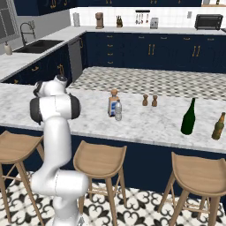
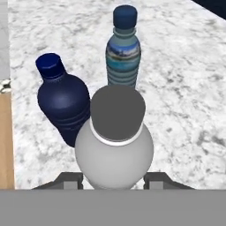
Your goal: Move the plastic bottles in the middle to the plastics group, and the glass bottles in the middle to the glass group.
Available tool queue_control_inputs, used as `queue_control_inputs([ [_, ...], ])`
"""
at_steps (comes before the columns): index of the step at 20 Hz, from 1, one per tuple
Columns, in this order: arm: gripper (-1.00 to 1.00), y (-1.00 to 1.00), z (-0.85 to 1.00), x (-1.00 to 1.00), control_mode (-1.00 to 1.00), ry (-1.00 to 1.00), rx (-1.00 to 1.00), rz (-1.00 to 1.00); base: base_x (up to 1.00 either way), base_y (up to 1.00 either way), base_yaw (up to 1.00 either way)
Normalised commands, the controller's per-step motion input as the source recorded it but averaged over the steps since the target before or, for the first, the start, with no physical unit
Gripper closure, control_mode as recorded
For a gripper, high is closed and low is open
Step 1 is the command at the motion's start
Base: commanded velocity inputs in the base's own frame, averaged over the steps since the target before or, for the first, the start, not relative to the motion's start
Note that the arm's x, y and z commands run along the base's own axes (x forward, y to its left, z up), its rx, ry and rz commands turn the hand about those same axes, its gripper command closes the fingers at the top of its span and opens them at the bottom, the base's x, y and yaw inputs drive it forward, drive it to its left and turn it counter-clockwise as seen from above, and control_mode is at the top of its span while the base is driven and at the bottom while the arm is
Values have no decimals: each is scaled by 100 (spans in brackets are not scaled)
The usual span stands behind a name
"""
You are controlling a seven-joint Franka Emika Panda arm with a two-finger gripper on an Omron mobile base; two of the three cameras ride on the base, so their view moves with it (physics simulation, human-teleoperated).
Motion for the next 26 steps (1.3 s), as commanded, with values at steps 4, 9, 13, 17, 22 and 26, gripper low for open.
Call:
queue_control_inputs([
  [4,100,25,-7,20,-100,0,0,10,0,0,0],
  [9,100,8,-12,2,-100,0,0,4,0,0,0],
  [13,100,17,-31,0,-100,0,0,4,0,0,0],
  [17,100,15,-43,3,-100,0,0,3,0,0,0],
  [22,100,3,-16,5,-100,0,0,1,0,0,0],
  [26,100,0,0,0,-100,0,0,0,0,0,0],
])
